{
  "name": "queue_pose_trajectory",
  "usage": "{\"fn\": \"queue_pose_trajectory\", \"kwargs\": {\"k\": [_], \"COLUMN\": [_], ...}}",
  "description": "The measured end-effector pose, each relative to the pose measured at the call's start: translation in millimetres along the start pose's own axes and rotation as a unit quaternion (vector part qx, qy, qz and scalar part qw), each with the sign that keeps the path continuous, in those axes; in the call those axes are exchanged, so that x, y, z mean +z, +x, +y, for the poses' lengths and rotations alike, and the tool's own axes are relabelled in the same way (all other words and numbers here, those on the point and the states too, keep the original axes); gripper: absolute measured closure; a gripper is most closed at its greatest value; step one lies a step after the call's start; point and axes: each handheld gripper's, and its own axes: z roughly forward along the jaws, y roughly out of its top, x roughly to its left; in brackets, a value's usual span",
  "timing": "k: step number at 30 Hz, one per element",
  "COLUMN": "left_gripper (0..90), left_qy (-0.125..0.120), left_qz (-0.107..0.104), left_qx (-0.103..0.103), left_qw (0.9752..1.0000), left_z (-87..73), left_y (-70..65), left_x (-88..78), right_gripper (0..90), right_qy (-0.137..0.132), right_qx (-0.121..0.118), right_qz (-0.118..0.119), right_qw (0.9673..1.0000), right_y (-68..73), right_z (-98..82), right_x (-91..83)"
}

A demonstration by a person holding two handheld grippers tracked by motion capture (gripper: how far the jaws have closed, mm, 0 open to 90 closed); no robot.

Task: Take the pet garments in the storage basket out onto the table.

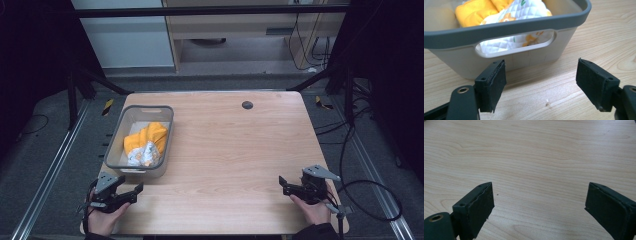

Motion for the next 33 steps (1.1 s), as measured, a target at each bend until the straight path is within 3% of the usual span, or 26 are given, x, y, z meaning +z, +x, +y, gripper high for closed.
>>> {"fn": "queue_pose_trajectory", "kwargs": {"k": [3,13,21,27,33], "left_gripper": [23.9,23.6,24.2,26.7,26.6], "left_qy": [-0.007,-0.02,-0.035,-0.051,-0.059], "left_qz": [-0.005,-0.011,-0.011,-0.022,-0.018], "left_qx": [-0.003,-0.007,-0.013,-0.032,-0.025], "left_qw": [1.0,0.9997,0.9993,0.9979,0.9978], "left_z": [1.8,7.7,14.3,19.8,26.9], "left_y": [-0.7,-1.2,-2.9,-2.1,-4.4], "left_x": [-2.9,-9.1,-16.6,-23.9,-29.8], "right_gripper": [9.1,9.4,9.6,9.5,9.4], "right_qy": [-0.014,-0.018,-0.027,-0.026,-0.027], "right_qx": [0.007,-0.007,0.001,-0.001,-0.001], "right_qz": [-0.001,-0.004,-0.005,-0.005,-0.005], "right_qw": [0.9999,0.9998,0.9996,0.9996,0.9996], "right_y": [1.1,4.0,3.2,3.9,4.1], "right_z": [1.3,0.9,1.0,0.9,0.7], "right_x": [-3.6,-3.0,-5.8,-4.9,-4.7]}}
